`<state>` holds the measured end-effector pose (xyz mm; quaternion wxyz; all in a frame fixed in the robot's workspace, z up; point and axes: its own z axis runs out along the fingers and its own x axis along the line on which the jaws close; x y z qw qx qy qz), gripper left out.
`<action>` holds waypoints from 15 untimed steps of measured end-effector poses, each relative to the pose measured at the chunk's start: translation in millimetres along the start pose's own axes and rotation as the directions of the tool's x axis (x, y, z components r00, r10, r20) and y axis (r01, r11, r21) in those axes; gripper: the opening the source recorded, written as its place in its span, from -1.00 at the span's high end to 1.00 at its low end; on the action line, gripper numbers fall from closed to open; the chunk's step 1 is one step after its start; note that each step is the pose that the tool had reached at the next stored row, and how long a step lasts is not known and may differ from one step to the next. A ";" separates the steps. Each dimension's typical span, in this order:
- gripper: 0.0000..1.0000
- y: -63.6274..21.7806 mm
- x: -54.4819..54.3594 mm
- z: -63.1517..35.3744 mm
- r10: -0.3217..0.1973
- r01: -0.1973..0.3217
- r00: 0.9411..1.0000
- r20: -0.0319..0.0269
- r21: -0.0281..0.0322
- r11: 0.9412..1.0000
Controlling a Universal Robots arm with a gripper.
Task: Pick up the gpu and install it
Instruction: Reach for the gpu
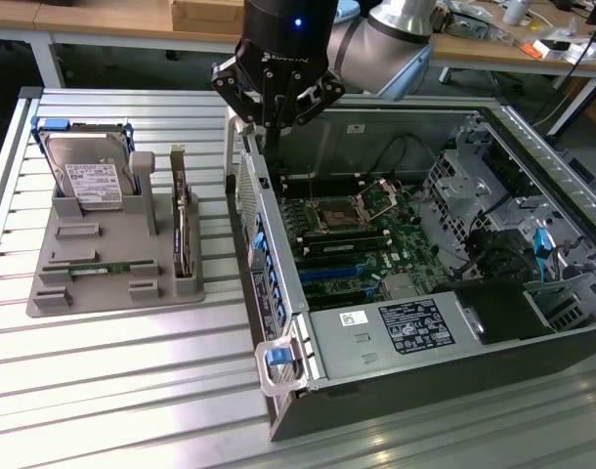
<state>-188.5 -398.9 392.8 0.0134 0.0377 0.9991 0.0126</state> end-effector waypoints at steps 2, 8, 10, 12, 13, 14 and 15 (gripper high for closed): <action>0.75 -0.2 2.2 0.0 0.000 0.000 1.000 0.000 0.000 1.000; 0.75 -0.7 8.3 0.1 0.000 0.000 1.000 0.000 0.000 1.000; 0.75 -0.8 10.6 0.2 0.000 0.000 1.000 0.000 0.000 1.000; 0.75 -1.3 17.2 0.2 0.000 0.000 1.000 0.000 0.000 1.000; 0.75 -1.4 18.7 0.1 0.000 0.000 1.000 0.000 0.000 1.000; 0.75 -1.5 19.6 0.2 0.000 0.000 1.000 0.000 0.000 1.000; 0.75 -1.6 20.7 0.2 0.000 0.000 1.000 0.000 0.000 1.000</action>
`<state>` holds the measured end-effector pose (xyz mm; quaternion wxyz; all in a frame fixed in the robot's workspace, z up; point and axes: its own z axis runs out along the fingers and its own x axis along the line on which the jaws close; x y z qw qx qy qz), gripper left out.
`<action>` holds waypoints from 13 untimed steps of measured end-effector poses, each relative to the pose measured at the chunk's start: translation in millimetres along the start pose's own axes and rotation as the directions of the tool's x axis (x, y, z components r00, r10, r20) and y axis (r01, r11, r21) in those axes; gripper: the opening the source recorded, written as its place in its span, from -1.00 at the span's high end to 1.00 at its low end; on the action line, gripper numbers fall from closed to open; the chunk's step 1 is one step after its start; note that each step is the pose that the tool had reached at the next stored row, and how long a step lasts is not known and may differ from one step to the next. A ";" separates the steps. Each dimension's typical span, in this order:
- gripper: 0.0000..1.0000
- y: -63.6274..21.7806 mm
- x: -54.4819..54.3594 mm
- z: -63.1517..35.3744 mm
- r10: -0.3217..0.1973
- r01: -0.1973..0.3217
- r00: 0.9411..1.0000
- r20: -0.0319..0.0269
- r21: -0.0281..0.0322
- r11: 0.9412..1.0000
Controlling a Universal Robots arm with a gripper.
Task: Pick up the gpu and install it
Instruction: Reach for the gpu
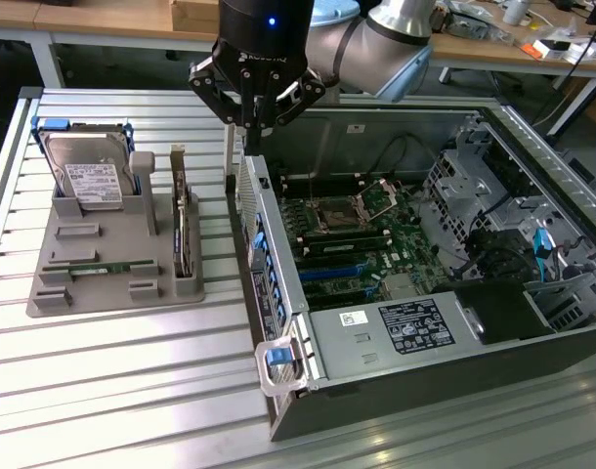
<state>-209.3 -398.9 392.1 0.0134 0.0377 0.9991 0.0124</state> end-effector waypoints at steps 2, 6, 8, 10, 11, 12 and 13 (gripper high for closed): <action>0.75 -0.2 2.9 0.0 0.000 0.000 1.000 0.000 0.000 1.000; 0.75 -0.5 6.6 0.0 0.000 0.000 1.000 0.000 0.000 1.000; 0.75 -0.7 8.6 -0.1 0.000 0.000 1.000 0.000 0.000 1.000; 0.75 -0.9 12.3 -0.1 0.000 0.000 1.000 0.000 0.000 1.000; 0.75 -1.0 13.3 -0.1 0.000 0.000 1.000 0.000 0.000 1.000; 0.75 -1.1 14.9 -0.1 0.000 0.000 1.000 0.000 0.000 1.000; 0.75 -1.3 16.4 -0.1 0.000 0.000 1.000 0.000 0.000 1.000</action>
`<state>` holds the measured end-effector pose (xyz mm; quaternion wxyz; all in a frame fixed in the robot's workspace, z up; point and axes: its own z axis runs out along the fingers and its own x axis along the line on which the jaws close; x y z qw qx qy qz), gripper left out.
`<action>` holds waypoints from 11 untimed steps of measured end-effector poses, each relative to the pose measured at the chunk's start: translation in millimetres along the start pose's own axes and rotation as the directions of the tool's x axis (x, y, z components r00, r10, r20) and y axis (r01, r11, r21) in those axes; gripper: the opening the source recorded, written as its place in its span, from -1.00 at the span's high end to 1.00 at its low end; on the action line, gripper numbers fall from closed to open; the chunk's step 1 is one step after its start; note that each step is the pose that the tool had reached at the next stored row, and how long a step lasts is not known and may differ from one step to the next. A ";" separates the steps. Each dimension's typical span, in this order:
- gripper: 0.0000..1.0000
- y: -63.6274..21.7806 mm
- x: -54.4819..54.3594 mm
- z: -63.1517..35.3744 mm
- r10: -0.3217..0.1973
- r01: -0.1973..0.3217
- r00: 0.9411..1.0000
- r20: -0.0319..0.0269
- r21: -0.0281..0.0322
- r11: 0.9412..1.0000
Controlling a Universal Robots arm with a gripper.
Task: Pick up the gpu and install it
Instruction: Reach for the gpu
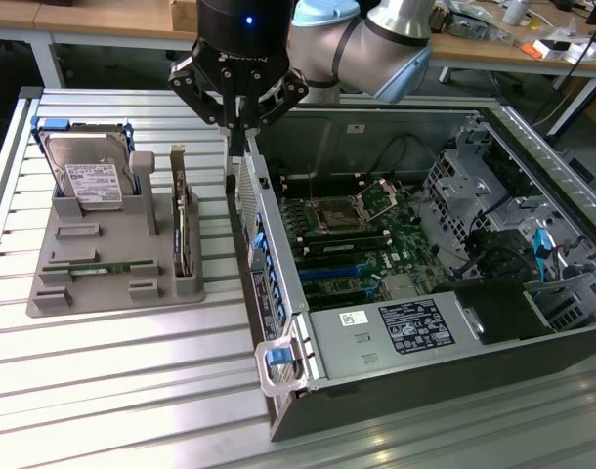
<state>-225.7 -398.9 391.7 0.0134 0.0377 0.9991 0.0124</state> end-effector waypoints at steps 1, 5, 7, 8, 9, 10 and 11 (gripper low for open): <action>0.75 -0.2 2.1 0.0 0.000 0.000 1.000 0.000 0.000 1.000; 0.75 -0.9 11.6 0.0 0.000 0.000 1.000 0.000 0.000 1.000; 0.75 -1.1 14.2 0.1 0.000 0.000 1.000 0.000 0.000 1.000; 0.75 -1.1 14.9 0.0 0.000 0.000 1.000 0.000 0.000 1.000; 0.75 -1.2 16.4 0.0 0.000 0.000 1.000 0.000 0.000 1.000; 0.75 -1.3 17.1 0.0 0.000 0.000 1.000 0.000 0.000 1.000; 0.75 -1.4 18.3 0.0 0.000 0.000 1.000 0.000 0.000 1.000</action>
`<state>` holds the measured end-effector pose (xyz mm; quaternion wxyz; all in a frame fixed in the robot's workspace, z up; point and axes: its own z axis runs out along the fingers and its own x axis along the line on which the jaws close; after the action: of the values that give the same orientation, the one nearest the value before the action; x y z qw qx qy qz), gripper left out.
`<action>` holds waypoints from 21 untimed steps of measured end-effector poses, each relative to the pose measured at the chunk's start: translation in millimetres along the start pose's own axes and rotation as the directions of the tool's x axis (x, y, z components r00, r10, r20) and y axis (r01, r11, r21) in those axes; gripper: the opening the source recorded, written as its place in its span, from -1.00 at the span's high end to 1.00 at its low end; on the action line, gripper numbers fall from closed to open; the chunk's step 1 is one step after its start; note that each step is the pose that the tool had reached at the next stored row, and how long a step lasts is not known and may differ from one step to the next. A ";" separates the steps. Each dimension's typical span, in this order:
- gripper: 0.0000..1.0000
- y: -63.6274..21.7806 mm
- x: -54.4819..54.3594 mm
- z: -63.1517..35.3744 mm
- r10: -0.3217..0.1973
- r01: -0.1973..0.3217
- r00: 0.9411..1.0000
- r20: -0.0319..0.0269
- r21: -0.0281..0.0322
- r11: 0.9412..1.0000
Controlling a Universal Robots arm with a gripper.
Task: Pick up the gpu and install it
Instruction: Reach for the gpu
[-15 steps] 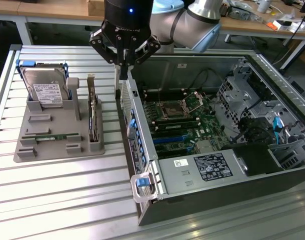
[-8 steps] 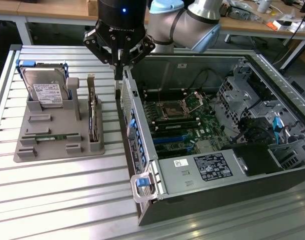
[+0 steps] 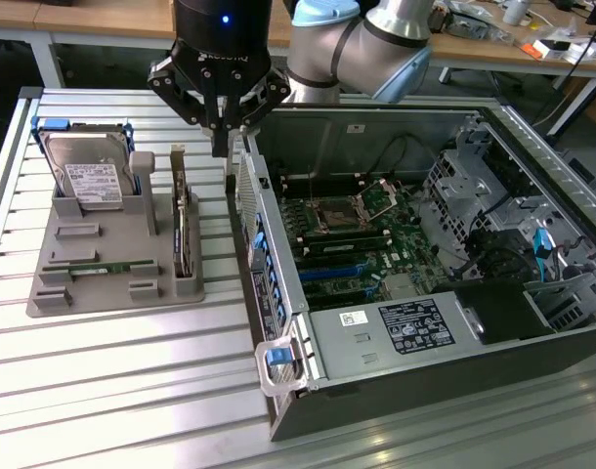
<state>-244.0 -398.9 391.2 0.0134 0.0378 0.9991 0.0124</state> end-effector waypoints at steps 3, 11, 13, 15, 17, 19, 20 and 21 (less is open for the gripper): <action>0.75 -0.3 4.4 0.0 0.000 0.000 1.000 0.000 0.000 1.000; 0.75 -1.2 16.2 0.0 0.000 0.000 1.000 0.000 0.000 1.000; 0.75 -1.5 20.1 0.0 0.000 0.000 1.000 0.000 0.000 1.000; 0.75 -1.9 24.4 0.0 0.000 0.000 1.000 0.000 0.000 1.000; 0.75 -2.2 28.5 0.0 0.000 0.000 1.000 0.000 0.000 1.000; 0.75 -2.3 30.7 0.0 0.000 0.000 1.000 0.000 0.000 1.000; 0.75 -2.3 30.8 0.0 0.000 0.000 1.000 0.000 0.000 1.000; 0.75 -2.3 30.8 -0.1 0.000 0.000 1.000 0.000 0.000 1.000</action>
<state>-274.9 -398.9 390.4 0.0134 0.0377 0.9991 0.0124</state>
